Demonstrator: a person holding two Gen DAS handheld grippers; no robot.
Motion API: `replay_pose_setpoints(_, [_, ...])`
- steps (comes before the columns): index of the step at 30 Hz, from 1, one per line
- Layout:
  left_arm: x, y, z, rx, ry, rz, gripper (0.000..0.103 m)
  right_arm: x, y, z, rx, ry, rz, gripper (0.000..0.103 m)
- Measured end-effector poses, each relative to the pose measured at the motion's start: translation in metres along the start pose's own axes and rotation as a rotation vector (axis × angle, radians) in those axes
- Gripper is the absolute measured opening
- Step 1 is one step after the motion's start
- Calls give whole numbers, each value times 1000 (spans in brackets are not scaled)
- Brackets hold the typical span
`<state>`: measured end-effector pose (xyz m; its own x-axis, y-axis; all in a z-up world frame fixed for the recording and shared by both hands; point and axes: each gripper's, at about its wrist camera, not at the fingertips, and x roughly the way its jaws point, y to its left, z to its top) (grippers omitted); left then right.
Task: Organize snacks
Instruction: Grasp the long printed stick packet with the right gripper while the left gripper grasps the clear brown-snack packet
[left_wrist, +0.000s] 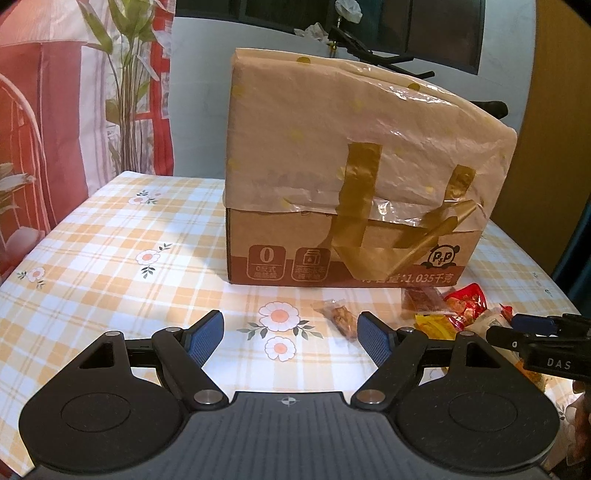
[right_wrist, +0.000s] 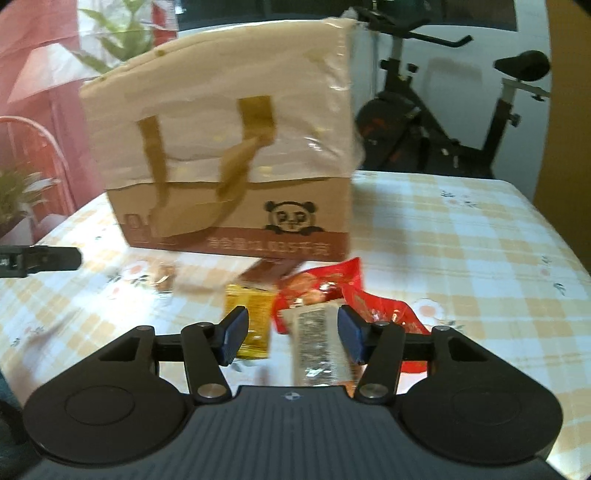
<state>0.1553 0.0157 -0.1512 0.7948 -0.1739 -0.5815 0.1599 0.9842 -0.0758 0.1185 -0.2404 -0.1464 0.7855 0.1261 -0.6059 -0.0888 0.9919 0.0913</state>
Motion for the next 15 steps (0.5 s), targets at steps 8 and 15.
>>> replay_pose_setpoints(8, [2, 2, -1, -9, 13, -4, 81, 8, -3, -10, 0, 72, -31, 58])
replay_pose_setpoints(15, [29, -3, 4, -71, 72, -57, 76, 12, 8, -15, -48, 69, 26, 39])
